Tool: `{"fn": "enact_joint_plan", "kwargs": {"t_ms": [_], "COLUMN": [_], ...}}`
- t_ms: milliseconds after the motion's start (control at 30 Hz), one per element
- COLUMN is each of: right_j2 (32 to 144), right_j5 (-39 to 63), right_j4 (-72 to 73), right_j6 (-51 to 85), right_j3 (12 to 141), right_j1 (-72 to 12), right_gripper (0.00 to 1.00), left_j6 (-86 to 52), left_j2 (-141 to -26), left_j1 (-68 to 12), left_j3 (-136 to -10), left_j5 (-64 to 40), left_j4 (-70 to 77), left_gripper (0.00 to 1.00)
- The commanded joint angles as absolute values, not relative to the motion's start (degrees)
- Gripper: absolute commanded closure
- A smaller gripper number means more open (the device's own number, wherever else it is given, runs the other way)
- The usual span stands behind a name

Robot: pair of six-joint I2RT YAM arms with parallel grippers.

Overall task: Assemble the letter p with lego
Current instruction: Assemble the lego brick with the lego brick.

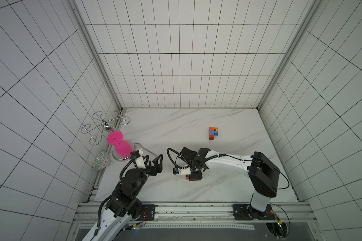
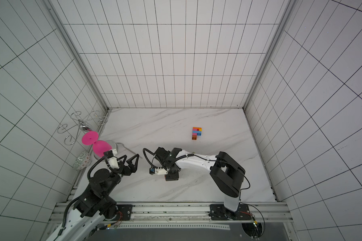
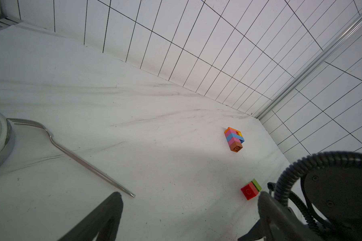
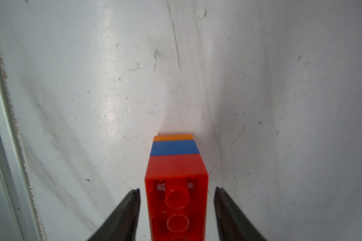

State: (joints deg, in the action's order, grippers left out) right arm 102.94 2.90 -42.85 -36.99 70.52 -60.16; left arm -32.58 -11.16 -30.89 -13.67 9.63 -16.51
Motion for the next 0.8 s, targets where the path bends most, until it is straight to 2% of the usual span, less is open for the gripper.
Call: {"fn": "enact_joint_plan", "kwargs": {"t_ms": [0,200,300,400,533,667,767], "right_j2": [98.0,87.3,78.9,74.1,72.4,71.5,71.9], "right_j5": [1.1,1.7,-3.6,-6.3,-5.7,2.0,8.5], "right_j4": [-44.1,-39.8,-29.6,-25.9,-27.2,-23.3,-19.4], "right_j6": [-34.3,-25.6,-12.1,1.4,9.7,16.5,21.3], "right_j3": [70.8,67.7,60.9,57.3,54.7,49.5,45.2], "right_j1": [-60.2,-56.4,-52.4,-45.4,-37.1,-28.5,-22.1], "right_gripper": [0.02,0.01,0.02,0.01,0.01,0.01,0.01], "left_j6": [-32.9,-32.9,-32.3,-31.4,-30.9,-28.9,-26.9], "left_j2": [-11.5,-15.6,-19.1,-23.1,-30.8,-41.4,-50.0], "left_j1": [-30.6,-30.5,-30.6,-30.6,-30.7,-31.6,-35.7], "left_j3": [-12.7,-11.5,-11.1,-10.2,-10.2,-12.8,-17.2], "left_j5": [10.0,7.3,4.9,0.0,-5.0,-10.6,-10.1], "left_j4": [-15.3,-11.3,-8.2,-3.3,2.7,7.4,7.0], "left_gripper": [0.02,0.02,0.02,0.02,0.03,0.03,0.03]}}
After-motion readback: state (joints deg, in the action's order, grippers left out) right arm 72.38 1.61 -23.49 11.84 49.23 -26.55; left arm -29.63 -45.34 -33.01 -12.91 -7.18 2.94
